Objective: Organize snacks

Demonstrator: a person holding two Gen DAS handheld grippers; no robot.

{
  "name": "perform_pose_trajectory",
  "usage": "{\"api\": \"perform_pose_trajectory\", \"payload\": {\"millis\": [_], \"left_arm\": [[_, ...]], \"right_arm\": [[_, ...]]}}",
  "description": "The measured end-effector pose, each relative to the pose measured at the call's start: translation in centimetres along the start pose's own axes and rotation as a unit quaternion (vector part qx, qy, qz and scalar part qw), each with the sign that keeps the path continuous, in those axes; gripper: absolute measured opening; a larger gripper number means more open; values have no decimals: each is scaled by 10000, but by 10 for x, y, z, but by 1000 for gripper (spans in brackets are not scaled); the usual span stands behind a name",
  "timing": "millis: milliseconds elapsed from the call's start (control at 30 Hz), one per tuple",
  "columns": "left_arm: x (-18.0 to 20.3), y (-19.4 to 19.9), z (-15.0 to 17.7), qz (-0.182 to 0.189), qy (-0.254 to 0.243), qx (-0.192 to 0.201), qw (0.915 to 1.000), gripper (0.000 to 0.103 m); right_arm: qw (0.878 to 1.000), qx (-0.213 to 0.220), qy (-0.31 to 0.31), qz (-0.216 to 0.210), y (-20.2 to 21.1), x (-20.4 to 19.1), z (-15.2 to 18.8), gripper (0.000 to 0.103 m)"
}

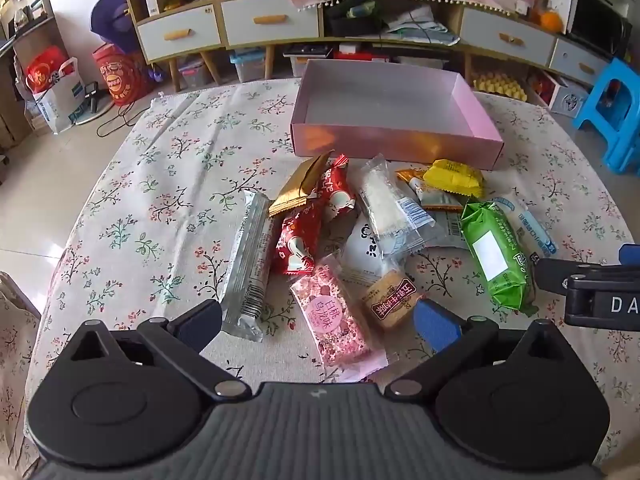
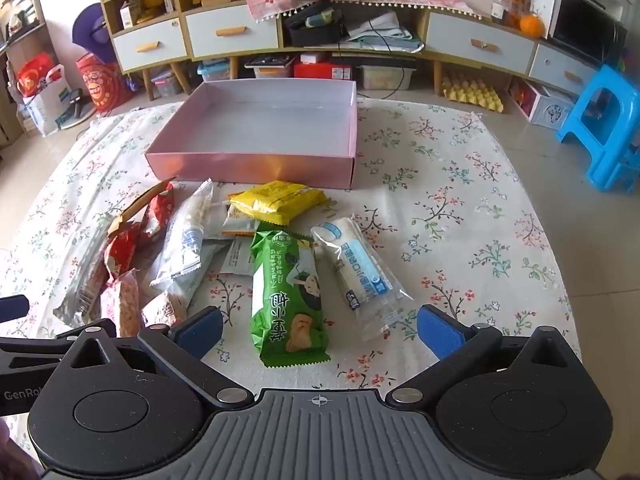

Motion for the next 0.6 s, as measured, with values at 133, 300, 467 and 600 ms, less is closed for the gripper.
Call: {"api": "perform_pose_trajectory", "payload": {"millis": [133, 300, 467, 600], "left_arm": [[1, 0, 1, -9, -4, 16, 10000, 103], [-3, -2, 0, -21, 30, 12, 10000, 103], [-4, -3, -1, -41, 25, 18, 10000, 103], [-3, -3, -1, -44, 24, 24, 10000, 103]], "right_arm": [[10000, -6, -18, -1, 0, 0, 0, 103], [10000, -16, -3, -3, 0, -1, 0, 103], [10000, -19, 24, -10, 0, -3, 1, 103], [10000, -18, 21, -11, 0, -3, 1, 103]]}}
Point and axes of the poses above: each gripper's, at about its wrist camera, not at the fingertips, and y roughly against the way its jaws point, x to its right, z to its underside, the point moved 7 cm from there along -y, roughly the way its jaws point, and after that the axes turned 8 degrees about -y, right-handed, at the moved point
